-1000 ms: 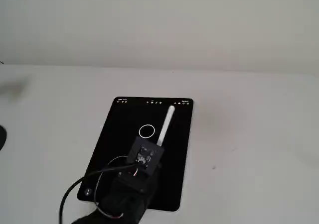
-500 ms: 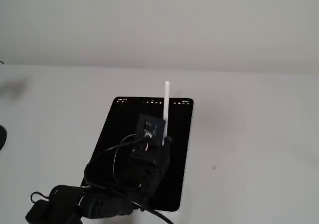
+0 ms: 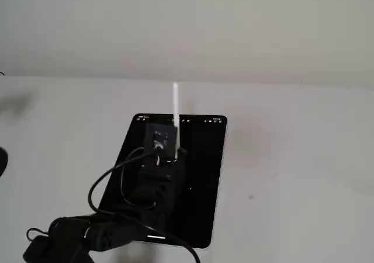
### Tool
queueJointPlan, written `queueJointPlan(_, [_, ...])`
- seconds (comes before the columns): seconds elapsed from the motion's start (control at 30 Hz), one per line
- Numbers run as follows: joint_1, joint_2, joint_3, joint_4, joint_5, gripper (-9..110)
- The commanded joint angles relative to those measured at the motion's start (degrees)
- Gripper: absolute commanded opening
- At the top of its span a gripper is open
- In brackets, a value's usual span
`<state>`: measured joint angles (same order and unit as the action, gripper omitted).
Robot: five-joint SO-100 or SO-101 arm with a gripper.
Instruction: Draw 2 dots in a circle representing the eyes of a stickman
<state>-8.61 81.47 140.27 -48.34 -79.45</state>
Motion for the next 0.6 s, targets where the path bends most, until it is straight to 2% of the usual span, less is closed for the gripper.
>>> queueJointPlan(0.0, [-1.8, -0.3, -6.3, -0.1, -0.7, 0])
queueJointPlan(0.57, [-5.3, -14.2, -21.8, 0.2, -2.1, 0])
